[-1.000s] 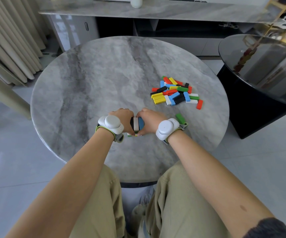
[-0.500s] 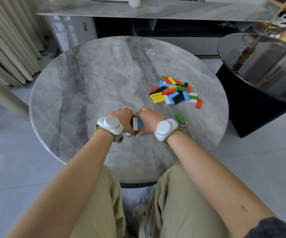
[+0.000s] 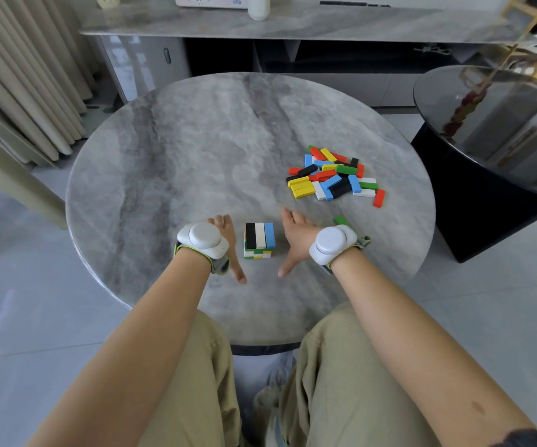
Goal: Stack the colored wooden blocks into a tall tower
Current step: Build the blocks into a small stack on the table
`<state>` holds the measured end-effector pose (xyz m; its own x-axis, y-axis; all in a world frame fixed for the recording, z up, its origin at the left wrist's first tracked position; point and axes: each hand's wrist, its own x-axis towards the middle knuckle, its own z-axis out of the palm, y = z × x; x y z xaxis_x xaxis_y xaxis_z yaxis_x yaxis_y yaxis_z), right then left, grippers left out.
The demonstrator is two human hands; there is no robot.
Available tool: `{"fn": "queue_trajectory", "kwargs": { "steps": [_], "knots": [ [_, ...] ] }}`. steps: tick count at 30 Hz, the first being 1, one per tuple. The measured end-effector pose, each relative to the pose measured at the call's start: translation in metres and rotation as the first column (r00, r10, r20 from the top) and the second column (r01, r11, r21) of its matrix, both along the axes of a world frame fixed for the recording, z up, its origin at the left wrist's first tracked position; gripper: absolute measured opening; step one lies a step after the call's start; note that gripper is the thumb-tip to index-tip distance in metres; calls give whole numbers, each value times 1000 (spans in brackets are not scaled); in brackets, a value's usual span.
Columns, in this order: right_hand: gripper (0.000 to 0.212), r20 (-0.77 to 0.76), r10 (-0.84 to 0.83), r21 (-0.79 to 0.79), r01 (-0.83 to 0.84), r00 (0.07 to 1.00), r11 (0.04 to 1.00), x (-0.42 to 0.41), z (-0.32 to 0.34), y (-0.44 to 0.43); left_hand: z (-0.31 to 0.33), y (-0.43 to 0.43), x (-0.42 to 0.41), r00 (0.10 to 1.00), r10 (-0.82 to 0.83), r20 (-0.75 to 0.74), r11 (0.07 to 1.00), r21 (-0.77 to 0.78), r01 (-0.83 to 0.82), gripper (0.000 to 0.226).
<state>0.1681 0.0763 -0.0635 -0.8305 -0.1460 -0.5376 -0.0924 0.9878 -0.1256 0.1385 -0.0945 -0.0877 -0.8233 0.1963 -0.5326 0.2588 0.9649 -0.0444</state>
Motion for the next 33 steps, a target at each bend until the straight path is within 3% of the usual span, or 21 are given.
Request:
{"fn": "queue_trajectory", "kwargs": {
  "steps": [4,8,17,33],
  "knots": [
    [127,106,46,93,-56,993,994,12,-5,-4,-16,-3,5,996,19,91,999,-32,-16,143],
    [127,58,95,113,-101,994,988,15,-12,-14,-18,4,7,997,-14,82,1000,-20,15,145],
    [132,13,29,107,-30,1000,994,14,-22,-24,-19,5,9,992,-86,88,996,-29,89,135],
    [127,-49,77,141,-69,996,988,16,-22,-27,-18,6,10,990,-74,118,997,-30,78,137]
  ]
}}
